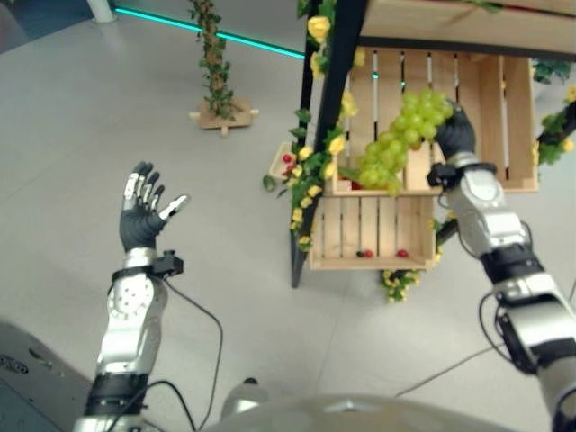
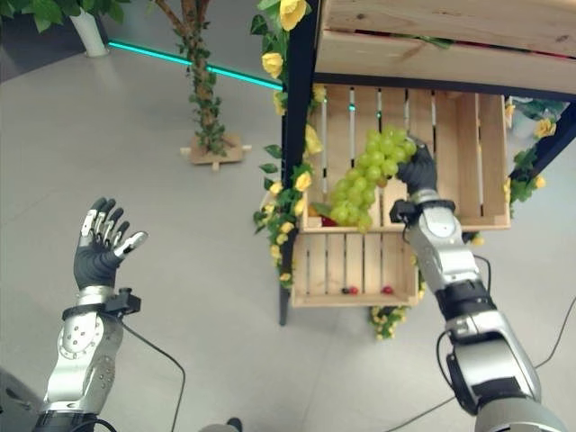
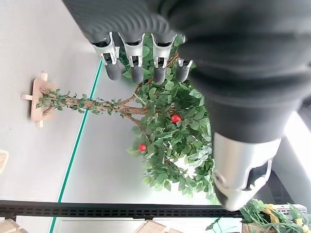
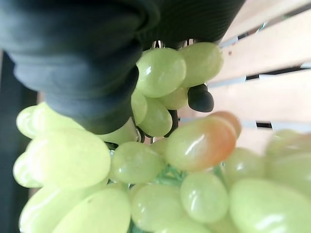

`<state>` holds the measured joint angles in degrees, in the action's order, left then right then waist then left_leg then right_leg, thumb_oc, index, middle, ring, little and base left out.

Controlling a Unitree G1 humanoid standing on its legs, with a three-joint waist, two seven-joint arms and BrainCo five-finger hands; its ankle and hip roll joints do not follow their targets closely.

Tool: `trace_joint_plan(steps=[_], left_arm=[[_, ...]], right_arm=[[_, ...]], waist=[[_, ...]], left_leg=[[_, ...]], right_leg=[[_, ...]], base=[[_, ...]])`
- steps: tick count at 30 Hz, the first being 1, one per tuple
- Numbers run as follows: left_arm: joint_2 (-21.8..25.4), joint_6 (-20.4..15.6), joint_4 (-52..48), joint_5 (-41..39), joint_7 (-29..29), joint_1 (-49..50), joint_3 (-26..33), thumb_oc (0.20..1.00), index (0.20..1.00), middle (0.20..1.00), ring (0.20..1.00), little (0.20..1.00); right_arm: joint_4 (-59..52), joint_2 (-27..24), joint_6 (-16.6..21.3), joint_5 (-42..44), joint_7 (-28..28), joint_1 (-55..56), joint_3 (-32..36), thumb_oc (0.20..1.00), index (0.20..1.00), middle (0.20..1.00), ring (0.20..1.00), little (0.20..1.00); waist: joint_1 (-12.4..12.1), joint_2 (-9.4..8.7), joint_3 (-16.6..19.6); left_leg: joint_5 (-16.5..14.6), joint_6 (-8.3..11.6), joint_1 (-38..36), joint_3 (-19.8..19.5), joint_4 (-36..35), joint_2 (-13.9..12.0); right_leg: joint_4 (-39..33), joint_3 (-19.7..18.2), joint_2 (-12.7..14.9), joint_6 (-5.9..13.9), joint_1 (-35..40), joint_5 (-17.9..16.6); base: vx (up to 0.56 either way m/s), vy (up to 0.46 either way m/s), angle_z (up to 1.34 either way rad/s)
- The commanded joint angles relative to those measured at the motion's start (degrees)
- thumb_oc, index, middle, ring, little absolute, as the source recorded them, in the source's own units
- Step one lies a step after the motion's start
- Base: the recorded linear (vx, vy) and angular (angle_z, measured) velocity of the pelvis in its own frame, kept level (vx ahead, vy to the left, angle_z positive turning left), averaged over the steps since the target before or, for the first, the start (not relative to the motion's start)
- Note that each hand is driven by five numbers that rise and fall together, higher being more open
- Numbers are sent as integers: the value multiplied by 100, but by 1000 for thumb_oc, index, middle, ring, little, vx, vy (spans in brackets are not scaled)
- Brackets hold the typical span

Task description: Pick up the fruits from the basket on one side to the basket on the other side

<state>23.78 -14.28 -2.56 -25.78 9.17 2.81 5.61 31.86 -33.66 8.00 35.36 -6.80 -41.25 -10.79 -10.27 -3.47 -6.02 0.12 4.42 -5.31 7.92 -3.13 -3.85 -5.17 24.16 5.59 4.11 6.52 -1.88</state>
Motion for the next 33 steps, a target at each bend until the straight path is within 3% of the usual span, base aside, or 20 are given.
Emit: trace_joint_plan(steps=[1,13,27,28,29,30,33], left_arm=[[535,-221,-260,-61,38,-114,-148,1000,1000,1000,1000,1000],[734,-248,-354,-164,67,-209,-218,1000,1000,1000,1000,1000],[899,-343,-378,-249,98,-243,-236,1000,1000,1000,1000,1000],[894,-342,-371,-255,118,-247,-251,1000,1000,1000,1000,1000],[892,-345,-357,-256,125,-257,-260,1000,1000,1000,1000,1000],[889,-347,-351,-243,152,-260,-257,1000,1000,1000,1000,1000],[872,-340,-353,-218,201,-237,-237,1000,1000,1000,1000,1000]], right_arm=[[150,-69,257,-106,-152,-1014,-334,200,200,200,200,200],[1362,-18,232,-3,-408,-2332,-749,200,200,200,200,200],[1966,-196,252,39,-634,-2916,-891,200,200,200,200,200],[1977,-200,260,59,-641,-2931,-910,476,476,476,476,476],[2002,-185,261,82,-647,-2946,-909,922,922,922,922,922],[1999,-159,272,108,-665,-2946,-897,1000,1000,1000,1000,1000],[2081,-124,252,118,-661,-2941,-901,1000,1000,1000,1000,1000]], waist=[[1,-189,188],[-95,-219,89],[-213,-233,-1],[-215,-229,6],[-220,-224,5],[-217,-220,6],[-212,-213,32]], left_leg=[[-183,-255,145,136,-126,422],[-115,-251,296,52,-123,442],[-68,-283,681,-133,-49,514],[-68,-281,687,-141,-46,520],[-69,-279,690,-154,-45,523],[-71,-280,686,-165,-50,530],[-75,-282,655,-174,-75,537]], right_leg=[[455,203,-170,96,-17,592],[465,263,-174,100,-140,549],[557,364,-130,92,-460,551],[558,380,-131,89,-459,561],[560,384,-128,88,-456,564],[556,388,-127,86,-445,571],[560,410,-121,83,-421,590]], base=[[0,0,0],[-3,0,1],[1,6,5],[27,21,5],[28,19,6],[24,15,9],[19,11,6]])
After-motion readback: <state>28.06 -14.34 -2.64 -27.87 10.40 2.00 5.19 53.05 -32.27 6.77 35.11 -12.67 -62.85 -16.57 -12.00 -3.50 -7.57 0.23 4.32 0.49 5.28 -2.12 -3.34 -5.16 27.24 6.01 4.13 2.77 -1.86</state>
